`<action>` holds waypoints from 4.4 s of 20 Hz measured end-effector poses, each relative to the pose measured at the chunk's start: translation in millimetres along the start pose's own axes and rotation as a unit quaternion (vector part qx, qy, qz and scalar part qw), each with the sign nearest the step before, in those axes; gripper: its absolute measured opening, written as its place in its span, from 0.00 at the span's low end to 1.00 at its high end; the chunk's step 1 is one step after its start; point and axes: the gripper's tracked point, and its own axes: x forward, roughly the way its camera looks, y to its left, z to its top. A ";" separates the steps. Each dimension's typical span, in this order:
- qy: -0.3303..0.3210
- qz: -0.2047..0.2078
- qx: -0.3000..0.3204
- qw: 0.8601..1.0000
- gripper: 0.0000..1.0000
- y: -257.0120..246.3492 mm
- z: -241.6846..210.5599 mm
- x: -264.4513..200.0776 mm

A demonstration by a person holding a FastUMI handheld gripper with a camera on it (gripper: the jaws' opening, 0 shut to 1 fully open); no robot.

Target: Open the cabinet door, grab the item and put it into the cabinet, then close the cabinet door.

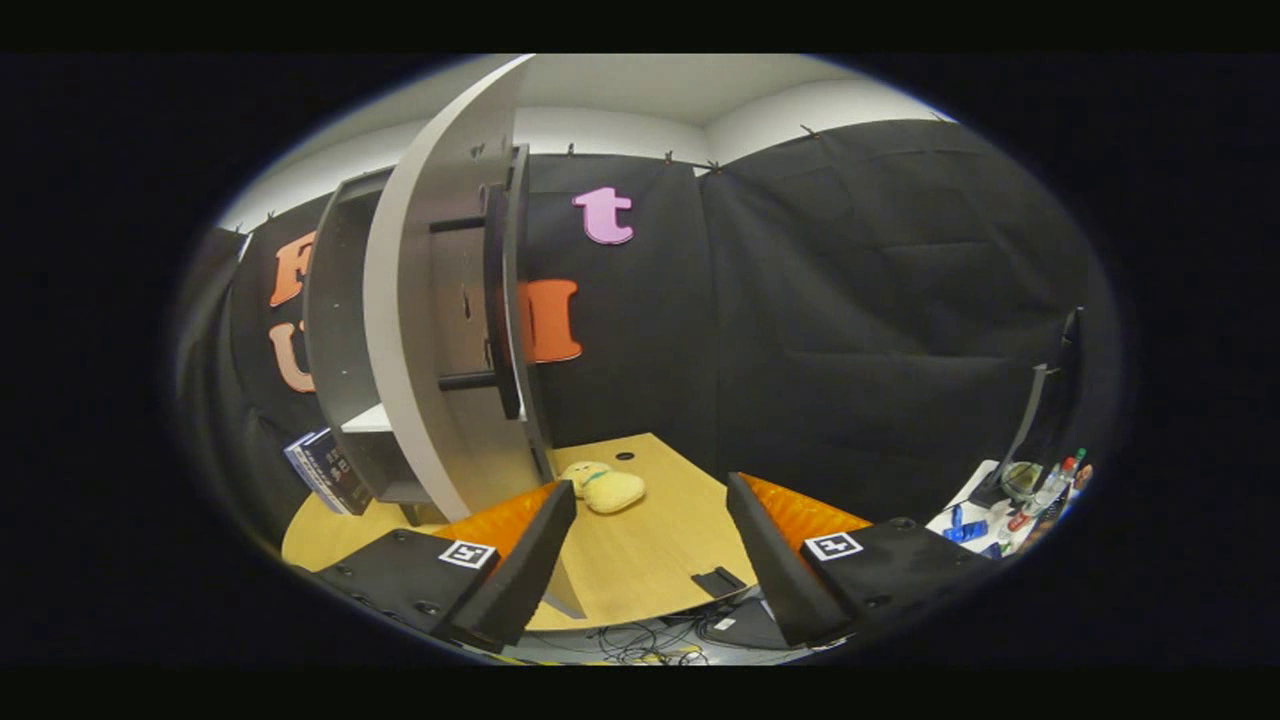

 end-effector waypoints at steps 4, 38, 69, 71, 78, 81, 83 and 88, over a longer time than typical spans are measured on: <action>0.010 0.006 -0.007 1.000 0.96 7.3 -7.2 7.9; 0.041 0.143 -0.011 0.989 0.97 291.3 -51.2 86.4; 0.016 0.071 -0.034 0.997 0.97 246.5 3.1 22.2; 0.000 0.065 -0.034 0.997 0.97 222.6 26.0 0.0; -0.046 0.063 -0.027 0.997 0.97 150.8 79.8 -60.5; -0.067 0.078 -0.025 0.994 0.97 132.1 94.1 -77.7; -0.071 0.087 -0.024 0.993 0.97 120.8 96.6 -84.7; -0.075 0.100 -0.011 0.992 0.98 97.2 94.7 -92.5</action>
